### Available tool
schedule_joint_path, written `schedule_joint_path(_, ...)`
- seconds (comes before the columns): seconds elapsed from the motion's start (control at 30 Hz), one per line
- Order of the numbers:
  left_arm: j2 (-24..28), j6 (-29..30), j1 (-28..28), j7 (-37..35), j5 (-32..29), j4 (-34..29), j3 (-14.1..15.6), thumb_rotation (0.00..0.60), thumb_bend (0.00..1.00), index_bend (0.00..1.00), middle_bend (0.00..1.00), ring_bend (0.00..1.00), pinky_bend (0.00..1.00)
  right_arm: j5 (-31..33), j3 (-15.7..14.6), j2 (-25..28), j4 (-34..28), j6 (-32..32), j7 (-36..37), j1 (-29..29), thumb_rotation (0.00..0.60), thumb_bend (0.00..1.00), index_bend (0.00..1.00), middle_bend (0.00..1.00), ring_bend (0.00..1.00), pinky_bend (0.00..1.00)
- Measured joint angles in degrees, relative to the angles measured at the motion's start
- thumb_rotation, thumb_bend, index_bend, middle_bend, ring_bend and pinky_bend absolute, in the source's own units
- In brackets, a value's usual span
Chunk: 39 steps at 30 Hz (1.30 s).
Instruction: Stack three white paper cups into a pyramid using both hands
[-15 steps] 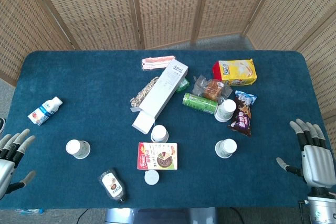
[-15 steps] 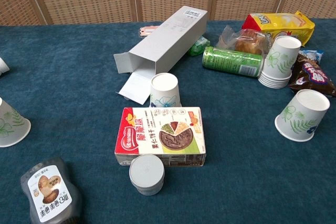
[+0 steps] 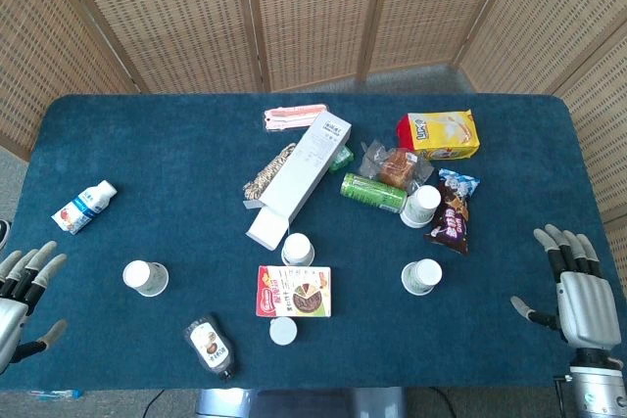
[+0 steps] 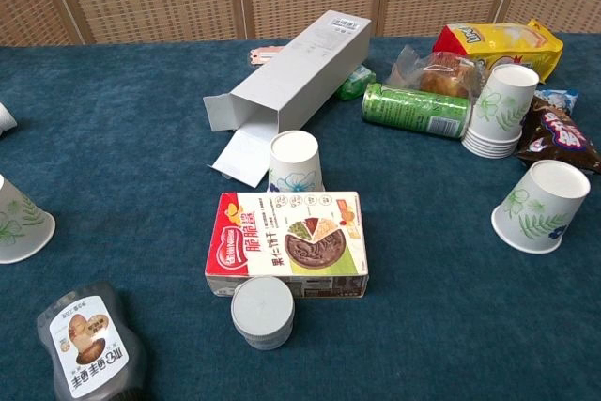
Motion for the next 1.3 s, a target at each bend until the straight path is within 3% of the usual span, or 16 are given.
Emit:
schedule_joint_path(0.37, 0.91, 1.19, 0.39, -1.79, 0.45, -0.18, 0.10, 0.600, 0.32, 0.00, 0.00, 0.00, 0.00, -0.28, -2.07, -3.71, 3.94, -7.34, -0.51, 2.95, 0.600, 0.14, 0.13, 0.00, 0.00, 0.00)
schedule_joint_path(0.87, 1.08, 0.48, 0.16, -2.56, -0.76, -0.07, -0.27, 0.600, 0.32, 0.00, 0.00, 0.00, 0.00, 3.13, -0.93, -9.85, 7.90, -13.86, -6.25, 8.63, 0.600, 0.15, 0.13, 0.00, 0.00, 0.00)
schedule_joint_path(1.3, 0.88, -0.20, 0.00, -2.26, -1.25, -0.02, -0.38, 0.600, 0.32, 0.00, 0.00, 0.00, 0.00, 4.11, -1.09, -15.49, 12.00, -15.54, -8.17, 10.94, 0.600, 0.17, 0.16, 0.14, 0.00, 0.02)
